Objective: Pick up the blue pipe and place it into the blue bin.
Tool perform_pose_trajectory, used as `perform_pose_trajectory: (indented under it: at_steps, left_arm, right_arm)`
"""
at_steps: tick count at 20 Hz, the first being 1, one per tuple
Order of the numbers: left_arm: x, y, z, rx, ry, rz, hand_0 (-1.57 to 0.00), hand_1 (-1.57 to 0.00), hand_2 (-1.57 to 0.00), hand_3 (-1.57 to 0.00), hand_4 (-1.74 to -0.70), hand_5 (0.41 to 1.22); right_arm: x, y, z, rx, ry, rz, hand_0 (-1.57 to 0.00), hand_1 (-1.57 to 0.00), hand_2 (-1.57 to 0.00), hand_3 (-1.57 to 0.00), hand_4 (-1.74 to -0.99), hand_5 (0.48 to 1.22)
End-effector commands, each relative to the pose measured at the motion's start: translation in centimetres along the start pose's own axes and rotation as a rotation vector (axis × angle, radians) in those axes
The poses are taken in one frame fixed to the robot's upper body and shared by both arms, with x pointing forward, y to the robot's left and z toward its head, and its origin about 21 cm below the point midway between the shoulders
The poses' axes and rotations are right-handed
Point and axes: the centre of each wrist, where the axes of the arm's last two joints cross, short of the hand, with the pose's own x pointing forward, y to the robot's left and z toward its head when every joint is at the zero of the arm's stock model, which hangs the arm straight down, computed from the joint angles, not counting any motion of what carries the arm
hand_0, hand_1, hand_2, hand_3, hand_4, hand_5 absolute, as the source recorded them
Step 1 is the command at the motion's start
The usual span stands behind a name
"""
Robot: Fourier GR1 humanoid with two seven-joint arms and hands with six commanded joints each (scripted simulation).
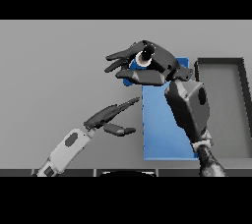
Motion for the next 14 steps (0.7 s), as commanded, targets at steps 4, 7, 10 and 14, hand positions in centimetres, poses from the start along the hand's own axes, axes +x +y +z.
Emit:
perform_pose_trajectory:
  at_steps: [4,7,10,14]
  left_arm:
    - [0.1,0.2,0.4,0.014,0.019,-0.017,0.00,0.00,0.00,0.00,-0.84,0.481]
    - [0.1,0.5,0.2,0.035,0.037,-0.031,0.00,0.00,0.00,0.00,-0.83,0.470]
    - [0.2,0.6,0.9,0.035,0.027,-0.030,0.00,0.00,0.00,0.00,-0.83,0.463]
    - [0.1,0.7,1.0,0.038,0.022,-0.037,0.00,0.00,0.00,0.00,-0.83,0.463]
  right_arm:
    - [0.0,-4.0,0.6,-0.204,0.074,0.089,-1.57,-1.57,-1.57,-1.57,-1.498,1.221]
    - [-1.2,-7.8,2.9,-0.352,0.176,0.079,-1.57,-1.57,-1.57,-1.57,-1.499,1.221]
    - [-4.1,-10.0,6.0,-0.499,0.285,0.028,-1.57,-1.57,-1.57,-1.57,-1.499,1.221]
    - [-7.4,-10.8,10.5,-0.624,0.418,-0.033,-1.57,-1.57,-1.57,-1.57,-1.499,1.221]
